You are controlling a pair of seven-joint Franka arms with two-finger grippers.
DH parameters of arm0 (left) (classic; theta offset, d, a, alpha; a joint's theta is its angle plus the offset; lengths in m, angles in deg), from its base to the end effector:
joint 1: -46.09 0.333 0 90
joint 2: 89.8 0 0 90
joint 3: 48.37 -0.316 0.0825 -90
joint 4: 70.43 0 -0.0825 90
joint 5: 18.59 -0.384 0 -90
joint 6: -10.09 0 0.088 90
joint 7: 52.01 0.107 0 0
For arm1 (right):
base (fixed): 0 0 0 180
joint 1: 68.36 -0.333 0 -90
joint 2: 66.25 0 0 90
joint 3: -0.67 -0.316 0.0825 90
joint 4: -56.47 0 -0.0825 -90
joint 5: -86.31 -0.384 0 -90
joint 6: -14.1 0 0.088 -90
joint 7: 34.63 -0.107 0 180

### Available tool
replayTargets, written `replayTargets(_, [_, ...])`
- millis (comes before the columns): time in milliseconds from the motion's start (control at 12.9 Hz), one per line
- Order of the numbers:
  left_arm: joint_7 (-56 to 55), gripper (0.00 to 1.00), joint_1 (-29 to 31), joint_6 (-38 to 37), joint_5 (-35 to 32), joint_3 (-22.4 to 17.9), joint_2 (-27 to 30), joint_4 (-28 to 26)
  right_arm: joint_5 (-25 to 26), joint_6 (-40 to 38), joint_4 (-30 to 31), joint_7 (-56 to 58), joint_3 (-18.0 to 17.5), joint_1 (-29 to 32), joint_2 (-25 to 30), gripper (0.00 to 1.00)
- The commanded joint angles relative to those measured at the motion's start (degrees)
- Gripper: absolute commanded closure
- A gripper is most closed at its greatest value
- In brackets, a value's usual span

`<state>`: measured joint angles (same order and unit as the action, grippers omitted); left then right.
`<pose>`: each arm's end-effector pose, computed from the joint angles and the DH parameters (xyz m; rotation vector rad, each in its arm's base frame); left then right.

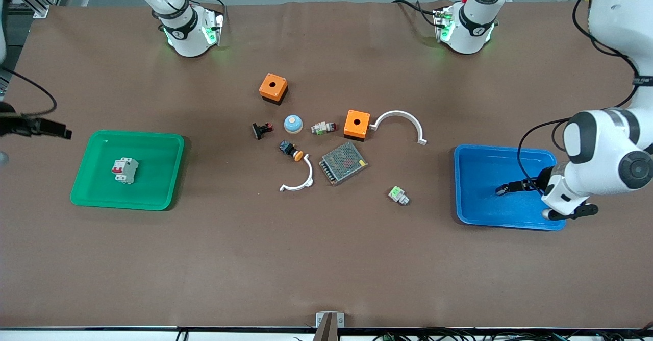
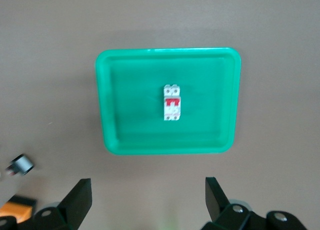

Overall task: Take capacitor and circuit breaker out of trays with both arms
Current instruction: 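Grasp the capacitor with the left gripper while the right gripper grasps the breaker, then lift the capacitor with the left gripper while the right gripper lifts the breaker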

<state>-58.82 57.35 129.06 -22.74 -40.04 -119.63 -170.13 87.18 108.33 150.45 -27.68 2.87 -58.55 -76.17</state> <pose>0.6432 0.0441 0.2670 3.1138 0.2211 -0.2790 0.5840 -0.1243 0.4977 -3.1210 0.1341 0.2660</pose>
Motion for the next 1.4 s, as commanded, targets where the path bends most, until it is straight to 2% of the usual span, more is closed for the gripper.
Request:
replayTargets(0, [-0.74, 0.01, 0.25, 2.41, -1.21, 0.37, -2.07, -0.41, 0.27, 11.37, 11.44, 2.27, -0.7, 2.23, 1.83, 0.0])
replayTargets(155, [-0.66, 0.03, -0.19, 3.28, -1.29, 0.46, -3.57, -0.32, 0.27, 21.39, 18.22, 5.25, -0.7, 3.54, 1.05, 0.0])
replayTargets(310, [-0.49, 0.08, -0.37, 3.37, -1.38, 0.37, -4.53, -0.41, 0.27, 28.79, 22.28, 6.05, -0.7, 3.99, -0.97, 0.0])
replayTargets(620, [-0.05, 0.18, -0.37, 4.86, -1.38, 0.46, -6.47, -0.32, 0.18, 37.16, 22.73, 9.22, -0.7, 5.31, -8.61, 0.0])
replayTargets(930, [0.48, 0.43, -0.46, 4.87, -1.29, 0.55, -7.17, 0.2, 0.01, 39.27, 24.92, 9.22, -0.79, 5.13, -10.38, 0.0])
replayTargets(1163, [0.48, 0.77, -0.46, 4.87, -1.29, 0.55, -7.26, 0.65, -0.08, 42.35, 27.56, 9.13, -0.79, 4.87, -10.91, 0.0])
replayTargets(1240, [0.39, 0.89, -0.46, 4.87, -1.29, 0.72, -7.0, 0.65, -0.17, 42.79, 27.65, 9.13, -0.88, 4.78, -11.43, 0.02])
replayTargets(1318, [0.31, 0.97, -0.46, 4.7, -1.29, 0.9, -6.65, 0.65, -0.25, 43.23, 27.65, 9.13, -0.88, 4.78, -12.13, 0.08])
